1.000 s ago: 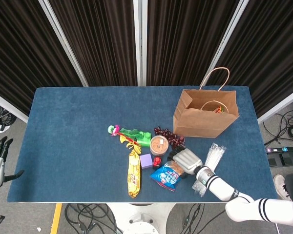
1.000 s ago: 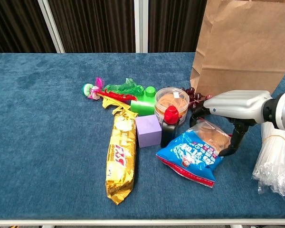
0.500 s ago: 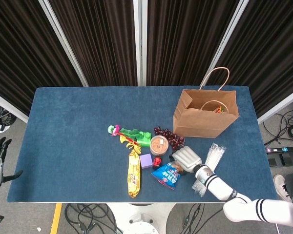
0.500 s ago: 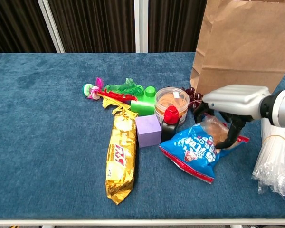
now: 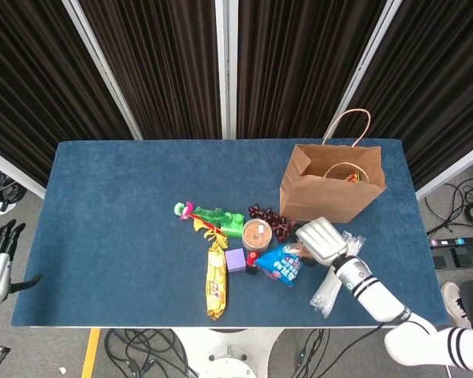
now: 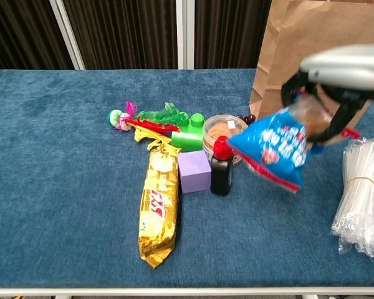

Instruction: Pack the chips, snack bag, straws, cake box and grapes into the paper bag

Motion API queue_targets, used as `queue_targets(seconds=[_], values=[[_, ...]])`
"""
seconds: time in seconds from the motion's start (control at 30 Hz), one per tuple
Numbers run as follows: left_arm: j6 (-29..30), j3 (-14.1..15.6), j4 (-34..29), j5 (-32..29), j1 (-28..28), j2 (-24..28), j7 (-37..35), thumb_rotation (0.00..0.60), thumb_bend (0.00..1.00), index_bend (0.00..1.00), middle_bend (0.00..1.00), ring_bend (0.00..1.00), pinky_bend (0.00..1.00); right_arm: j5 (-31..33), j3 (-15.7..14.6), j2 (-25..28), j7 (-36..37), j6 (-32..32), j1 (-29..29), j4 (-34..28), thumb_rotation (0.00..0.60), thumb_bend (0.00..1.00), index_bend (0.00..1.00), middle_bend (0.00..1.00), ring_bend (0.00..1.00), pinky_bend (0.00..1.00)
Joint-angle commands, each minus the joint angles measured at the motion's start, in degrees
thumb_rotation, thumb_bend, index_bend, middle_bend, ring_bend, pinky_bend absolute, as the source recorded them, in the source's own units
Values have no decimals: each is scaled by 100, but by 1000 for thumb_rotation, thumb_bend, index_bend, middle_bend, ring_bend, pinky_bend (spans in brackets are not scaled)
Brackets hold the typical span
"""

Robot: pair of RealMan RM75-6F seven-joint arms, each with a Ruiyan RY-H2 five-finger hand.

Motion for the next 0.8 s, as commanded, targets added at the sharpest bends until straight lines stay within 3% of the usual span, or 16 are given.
queue_targets(seconds=[0.03, 0.23, 0.4, 0.63, 0.8], values=[[10, 10, -60, 35, -16, 10, 60, 600, 88, 45, 9, 0, 161, -185, 257, 585, 114, 352, -110, -504, 600, 315, 879, 650, 584, 716], [31, 6, -223, 86, -56, 48, 191, 600, 88, 45, 9, 0, 160, -115, 846, 1287, 307, 744, -102, -979, 600, 314, 879, 650, 583, 716], [36, 10, -291, 97, -68, 77, 249, 600, 88, 45, 9, 0, 161, 85, 1418, 1529, 252, 990, 98, -1022, 600, 317, 879, 652, 584, 717], [45, 1, -317, 70, -62, 111, 234, 600, 88, 45, 9, 0, 161, 400, 1981, 1415, -345, 1286, 508, -439, 600, 321, 880, 652, 584, 718], [20, 7, -255, 52, -61, 87, 154, 600, 87, 45, 9, 0, 160, 390, 2028, 1331, -825, 1315, 711, 283, 600, 325, 881, 652, 584, 718]])
